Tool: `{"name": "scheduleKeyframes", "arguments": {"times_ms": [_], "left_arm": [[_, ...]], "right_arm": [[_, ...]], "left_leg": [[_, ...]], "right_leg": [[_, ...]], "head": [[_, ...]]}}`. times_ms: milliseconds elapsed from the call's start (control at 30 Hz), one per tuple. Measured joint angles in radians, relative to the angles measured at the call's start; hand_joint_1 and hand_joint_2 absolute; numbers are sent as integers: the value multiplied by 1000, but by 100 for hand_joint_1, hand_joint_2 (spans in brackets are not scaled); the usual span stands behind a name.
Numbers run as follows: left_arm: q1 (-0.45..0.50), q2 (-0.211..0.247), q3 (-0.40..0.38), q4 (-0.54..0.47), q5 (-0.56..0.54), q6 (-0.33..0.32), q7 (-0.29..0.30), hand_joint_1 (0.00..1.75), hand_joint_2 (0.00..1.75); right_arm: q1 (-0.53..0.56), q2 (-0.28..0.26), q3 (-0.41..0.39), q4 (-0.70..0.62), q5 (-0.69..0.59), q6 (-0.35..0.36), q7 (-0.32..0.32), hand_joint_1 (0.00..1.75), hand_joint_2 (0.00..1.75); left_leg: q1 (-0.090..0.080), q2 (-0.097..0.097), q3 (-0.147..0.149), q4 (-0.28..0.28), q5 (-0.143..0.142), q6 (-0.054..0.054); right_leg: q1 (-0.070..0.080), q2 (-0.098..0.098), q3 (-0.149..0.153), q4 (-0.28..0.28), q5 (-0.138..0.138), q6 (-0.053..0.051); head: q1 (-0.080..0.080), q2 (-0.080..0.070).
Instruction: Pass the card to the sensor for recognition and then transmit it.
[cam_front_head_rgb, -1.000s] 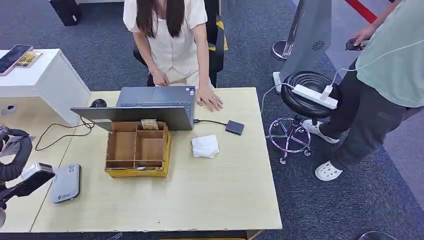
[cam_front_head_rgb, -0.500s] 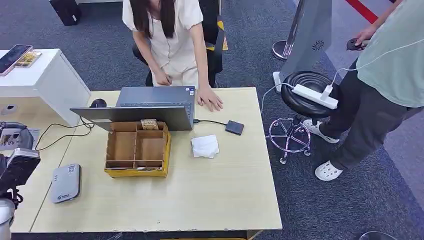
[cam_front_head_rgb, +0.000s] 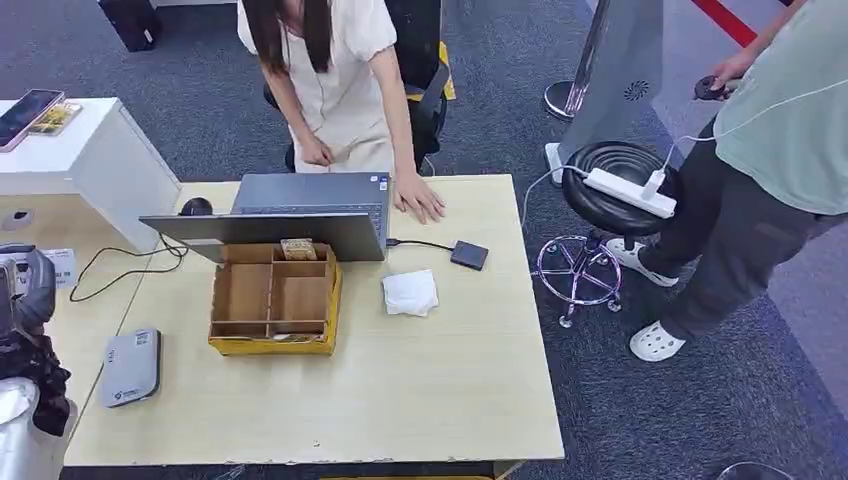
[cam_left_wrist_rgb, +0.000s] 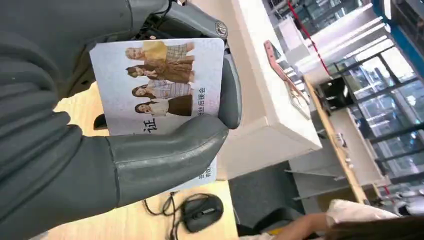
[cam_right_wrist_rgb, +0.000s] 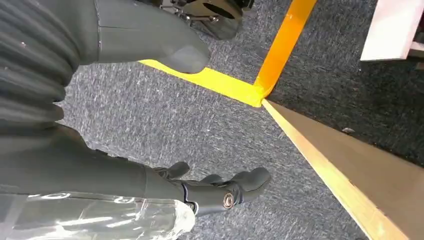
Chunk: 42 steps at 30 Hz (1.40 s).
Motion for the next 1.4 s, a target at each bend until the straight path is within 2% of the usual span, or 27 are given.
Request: {"name": "scheduleKeyframes", "arguments": {"times_ms": [133,233,333,533,800,1067,1400], "left_arm": [[-20,-4,-2,44,-79,69,-10,175,175],[-22,-2,-8,65,-205,124,-5,175,175],[-21,8,-11,84,-280,134,18,175,175],[-22,16,-5,144,-283,107,69,175,175],[-24,23,28,228,-293,104,73,175,175],[-36,40,43,289,-311,78,102,175,175],[-38,41,56,316,-304,74,106,175,175]], "right_arm": [[0,0,-1,3,2,0,1,0,175],[1,1,-1,3,5,1,1,0,175],[1,1,-1,3,9,2,1,0,175],[1,1,-2,3,15,2,3,0,175],[2,3,-9,3,21,1,3,0,175],[1,6,-11,4,26,1,3,0,175],[1,6,-18,4,26,2,3,0,175]], "left_leg": [[0,0,0,0,0,0],[0,0,0,0,0,0],[0,0,0,0,0,0],[0,0,0,0,0,0],[0,0,0,0,0,0],[0,0,0,0,0,0],[0,0,0,0,0,0]], "right_leg": [[0,0,0,0,0,0],[0,0,0,0,0,0],[0,0,0,0,0,0],[0,0,0,0,0,0],[0,0,0,0,0,0],[0,0,0,0,0,0],[0,0,0,0,0,0]], "head": [[0,0],[0,0],[0,0],[0,0],[0,0],[0,0],[0,0]]}}
